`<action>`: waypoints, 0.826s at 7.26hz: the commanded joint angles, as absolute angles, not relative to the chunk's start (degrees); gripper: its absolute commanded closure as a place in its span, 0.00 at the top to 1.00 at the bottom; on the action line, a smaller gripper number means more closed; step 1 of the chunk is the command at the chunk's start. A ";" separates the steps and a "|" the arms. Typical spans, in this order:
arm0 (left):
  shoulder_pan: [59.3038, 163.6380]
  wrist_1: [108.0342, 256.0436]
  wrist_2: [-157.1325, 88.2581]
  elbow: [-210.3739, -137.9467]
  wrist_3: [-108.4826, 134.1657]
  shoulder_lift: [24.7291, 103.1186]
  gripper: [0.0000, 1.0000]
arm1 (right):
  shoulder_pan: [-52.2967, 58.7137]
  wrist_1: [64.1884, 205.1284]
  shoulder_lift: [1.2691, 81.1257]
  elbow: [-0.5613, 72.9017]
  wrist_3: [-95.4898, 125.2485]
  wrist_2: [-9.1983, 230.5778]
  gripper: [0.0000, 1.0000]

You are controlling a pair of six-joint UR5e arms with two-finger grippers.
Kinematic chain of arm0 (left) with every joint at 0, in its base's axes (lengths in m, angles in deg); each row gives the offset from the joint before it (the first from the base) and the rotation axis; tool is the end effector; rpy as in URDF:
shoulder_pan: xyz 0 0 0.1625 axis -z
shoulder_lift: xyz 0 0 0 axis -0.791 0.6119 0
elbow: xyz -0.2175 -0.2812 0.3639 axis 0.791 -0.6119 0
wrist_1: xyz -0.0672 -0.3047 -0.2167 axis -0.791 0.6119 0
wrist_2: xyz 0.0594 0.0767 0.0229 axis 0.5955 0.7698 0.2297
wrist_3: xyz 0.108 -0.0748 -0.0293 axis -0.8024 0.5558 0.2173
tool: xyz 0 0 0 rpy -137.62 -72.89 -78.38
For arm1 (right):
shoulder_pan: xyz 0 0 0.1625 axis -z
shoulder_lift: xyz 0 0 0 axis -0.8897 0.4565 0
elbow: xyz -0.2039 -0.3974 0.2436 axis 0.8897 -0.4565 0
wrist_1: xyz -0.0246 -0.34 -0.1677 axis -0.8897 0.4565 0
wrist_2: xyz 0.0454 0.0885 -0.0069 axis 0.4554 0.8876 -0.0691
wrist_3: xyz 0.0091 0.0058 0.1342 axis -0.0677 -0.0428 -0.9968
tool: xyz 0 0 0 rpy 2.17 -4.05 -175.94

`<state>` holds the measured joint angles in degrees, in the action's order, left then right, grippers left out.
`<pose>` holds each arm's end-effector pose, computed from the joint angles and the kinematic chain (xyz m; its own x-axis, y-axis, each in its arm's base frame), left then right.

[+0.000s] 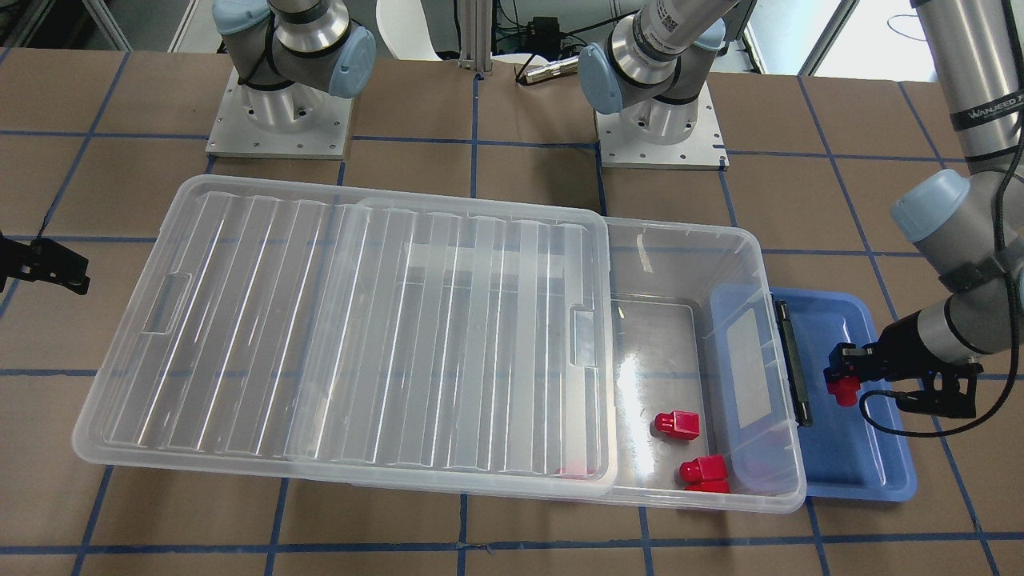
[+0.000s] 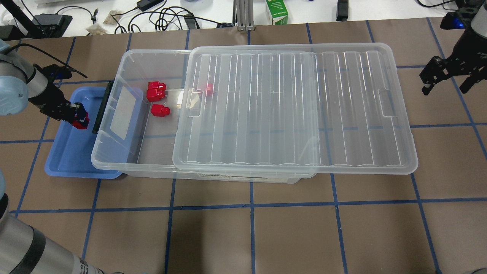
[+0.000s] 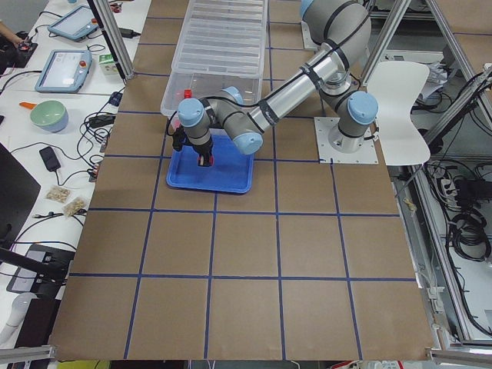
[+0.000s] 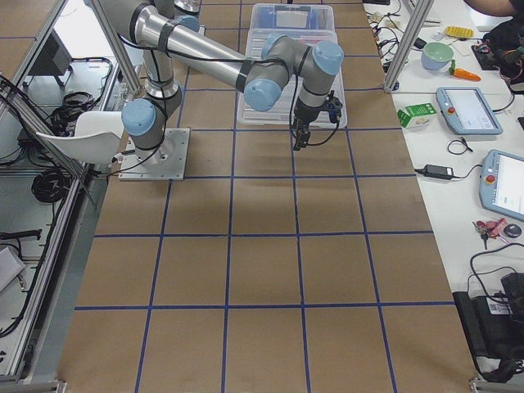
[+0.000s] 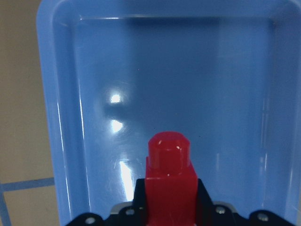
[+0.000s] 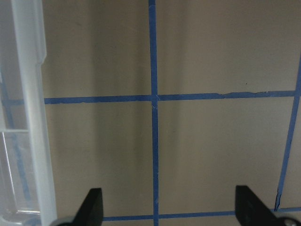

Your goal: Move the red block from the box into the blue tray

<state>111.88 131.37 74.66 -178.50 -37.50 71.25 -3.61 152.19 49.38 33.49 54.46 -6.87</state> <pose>0.1896 -0.5979 0.2796 -0.9901 0.0825 0.1136 0.0926 0.9920 0.0863 -0.1008 -0.5383 0.4380 -0.9998 0.0013 0.0178 0.0041 0.9874 0.1582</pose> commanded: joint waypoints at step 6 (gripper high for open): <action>120.18 157.11 75.60 -166.45 -23.46 56.93 0.93 | -4.22 152.66 49.96 38.71 54.76 -6.46 1.00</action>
<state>116.29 149.18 75.48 -170.65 -27.99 61.13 -4.04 152.61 49.94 38.33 54.89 -6.47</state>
